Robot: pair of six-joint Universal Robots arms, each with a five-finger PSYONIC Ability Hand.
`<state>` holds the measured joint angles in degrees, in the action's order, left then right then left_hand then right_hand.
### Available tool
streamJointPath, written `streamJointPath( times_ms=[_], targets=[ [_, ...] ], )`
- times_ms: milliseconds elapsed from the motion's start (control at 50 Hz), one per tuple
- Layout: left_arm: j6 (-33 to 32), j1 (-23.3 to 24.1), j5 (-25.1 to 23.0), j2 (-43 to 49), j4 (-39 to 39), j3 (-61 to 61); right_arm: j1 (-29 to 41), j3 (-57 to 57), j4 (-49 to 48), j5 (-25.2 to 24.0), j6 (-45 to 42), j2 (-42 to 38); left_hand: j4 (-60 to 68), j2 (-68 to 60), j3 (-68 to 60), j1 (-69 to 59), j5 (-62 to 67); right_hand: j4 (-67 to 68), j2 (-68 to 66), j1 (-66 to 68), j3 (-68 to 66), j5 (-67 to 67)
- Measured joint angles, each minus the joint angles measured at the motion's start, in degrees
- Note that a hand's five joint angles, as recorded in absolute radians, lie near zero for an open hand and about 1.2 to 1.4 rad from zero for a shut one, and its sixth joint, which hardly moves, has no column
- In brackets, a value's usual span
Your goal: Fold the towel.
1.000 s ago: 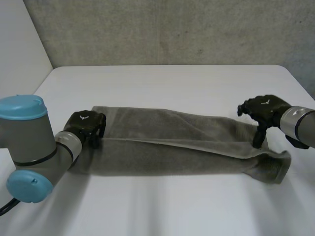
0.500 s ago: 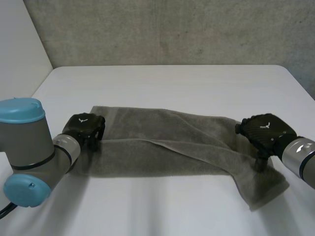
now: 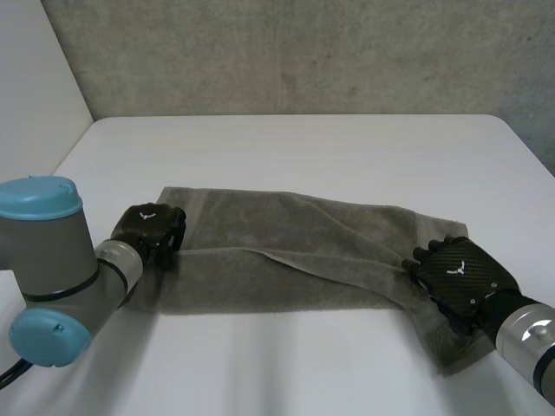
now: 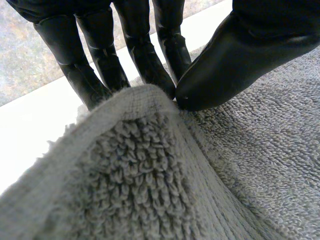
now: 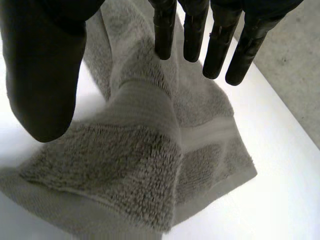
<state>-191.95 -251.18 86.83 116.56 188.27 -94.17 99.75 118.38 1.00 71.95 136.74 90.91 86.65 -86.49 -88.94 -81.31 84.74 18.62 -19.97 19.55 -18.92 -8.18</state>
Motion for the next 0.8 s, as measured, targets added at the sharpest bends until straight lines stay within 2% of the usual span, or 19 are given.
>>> streamJointPath(
  times_ms=[80,140,220,280,300,460,600,740,800],
  targets=[
    [0.0,0.0,0.0,-0.1,0.0,-0.1,-0.8,-0.3,-2.5,0.5,-0.1,-3.2,0.0,0.0,0.0,0.0,0.0,2.6,-0.8,1.9,-2.4,-4.4],
    [0.0,-0.1,0.0,-0.3,-0.1,-0.2,-1.4,-1.4,-4.4,1.0,0.0,-5.6,0.0,0.0,0.0,0.0,0.0,11.9,-10.3,11.0,-11.5,-13.2],
    [-0.1,-0.4,0.1,-0.7,-0.3,-0.3,-1.8,-3.4,-6.7,1.5,0.2,-8.1,0.0,0.0,0.0,0.0,0.0,32.6,-31.9,32.5,-32.2,-33.1],
    [-0.3,-0.5,0.1,-1.2,-0.6,-0.4,-1.8,-5.3,-8.2,1.9,0.4,-10.3,0.0,0.0,0.0,0.0,0.0,53.4,-53.1,53.4,-53.1,-54.3],
    [-0.3,-0.6,0.2,-1.5,-0.6,-0.4,-1.8,-6.0,-8.6,2.1,0.6,-11.2,0.0,0.0,0.0,0.0,0.0,56.6,-54.6,55.9,-55.6,-57.3],
    [-0.5,-0.6,0.1,-4.5,-1.1,-0.5,-1.7,-11.2,-9.0,2.9,6.6,-12.5,0.0,0.0,0.0,0.0,0.0,57.7,-54.6,56.0,-56.7,-57.7],
    [-0.5,-2.0,-0.2,-13.2,-3.3,-0.2,-2.6,-16.3,-3.6,0.5,16.3,-3.9,0.0,0.0,0.0,0.0,0.0,57.7,-54.6,56.0,-57.0,-57.7],
    [-0.1,-3.2,-0.5,-25.1,-5.3,1.9,-3.6,-25.5,6.5,-4.8,19.2,6.2,0.0,0.0,0.0,0.0,0.0,57.7,-54.6,56.0,-57.0,-57.7],
    [0.0,-3.1,-0.7,-28.7,-6.4,4.2,-3.9,-30.8,12.7,-6.3,18.9,7.8,0.0,0.0,0.0,0.0,0.0,57.7,-54.6,56.0,-57.0,-57.7]
  ],
)
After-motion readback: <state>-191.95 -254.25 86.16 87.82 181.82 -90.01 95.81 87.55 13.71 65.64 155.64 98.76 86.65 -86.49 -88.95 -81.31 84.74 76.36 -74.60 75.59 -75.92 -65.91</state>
